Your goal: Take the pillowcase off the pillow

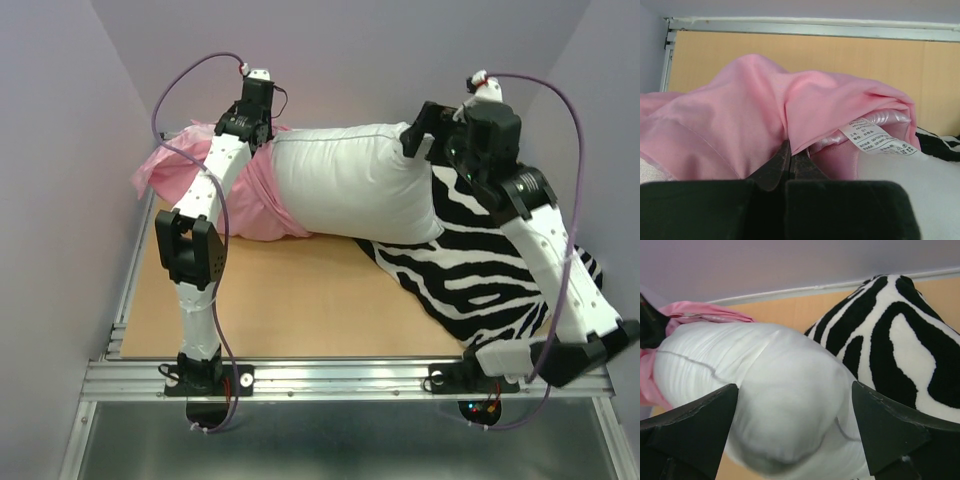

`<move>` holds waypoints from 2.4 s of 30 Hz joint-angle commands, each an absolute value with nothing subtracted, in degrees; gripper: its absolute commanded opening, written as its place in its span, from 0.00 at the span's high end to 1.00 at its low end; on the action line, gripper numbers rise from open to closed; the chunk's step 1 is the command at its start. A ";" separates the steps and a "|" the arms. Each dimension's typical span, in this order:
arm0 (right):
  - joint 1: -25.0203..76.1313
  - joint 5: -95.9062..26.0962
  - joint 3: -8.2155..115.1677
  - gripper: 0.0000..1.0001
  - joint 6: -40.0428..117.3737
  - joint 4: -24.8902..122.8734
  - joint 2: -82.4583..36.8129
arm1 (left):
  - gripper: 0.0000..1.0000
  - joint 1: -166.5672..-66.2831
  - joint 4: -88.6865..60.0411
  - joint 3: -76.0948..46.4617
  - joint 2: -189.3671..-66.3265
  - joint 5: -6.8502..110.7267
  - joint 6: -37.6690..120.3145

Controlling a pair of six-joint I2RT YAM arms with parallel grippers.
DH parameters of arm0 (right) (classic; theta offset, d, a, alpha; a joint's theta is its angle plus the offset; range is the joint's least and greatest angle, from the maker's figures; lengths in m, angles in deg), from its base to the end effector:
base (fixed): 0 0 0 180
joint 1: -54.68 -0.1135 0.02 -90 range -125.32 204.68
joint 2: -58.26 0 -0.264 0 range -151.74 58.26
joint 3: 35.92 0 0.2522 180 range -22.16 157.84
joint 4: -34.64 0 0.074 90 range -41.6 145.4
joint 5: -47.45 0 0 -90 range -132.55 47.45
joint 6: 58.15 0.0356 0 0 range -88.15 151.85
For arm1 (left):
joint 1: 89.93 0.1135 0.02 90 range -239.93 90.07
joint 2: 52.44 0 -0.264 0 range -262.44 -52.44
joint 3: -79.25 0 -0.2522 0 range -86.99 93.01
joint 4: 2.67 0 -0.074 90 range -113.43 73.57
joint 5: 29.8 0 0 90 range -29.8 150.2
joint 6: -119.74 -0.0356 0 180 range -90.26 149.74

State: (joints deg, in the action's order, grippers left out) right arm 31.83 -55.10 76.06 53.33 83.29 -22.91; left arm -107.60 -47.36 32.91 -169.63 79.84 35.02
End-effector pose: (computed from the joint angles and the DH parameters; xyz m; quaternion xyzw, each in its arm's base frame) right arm 0.2791 0.1092 0.4702 0.0548 0.8041 0.1390 0.5755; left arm 0.4583 -0.1335 0.3690 0.0042 0.8501 0.0428 0.5249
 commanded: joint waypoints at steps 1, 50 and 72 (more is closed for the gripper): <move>31.57 -49.05 67.42 0.00 52.07 74.69 -12.07 | 1.00 -108.03 -49.12 31.75 -169.77 77.96 35.63; 31.48 -56.35 53.87 0.99 54.70 66.67 -17.68 | 0.01 -119.98 -13.10 -29.55 -116.08 79.45 52.84; 31.48 -58.18 72.29 1.00 54.00 79.50 -17.41 | 1.00 -117.72 -20.02 -31.36 -122.14 102.38 60.42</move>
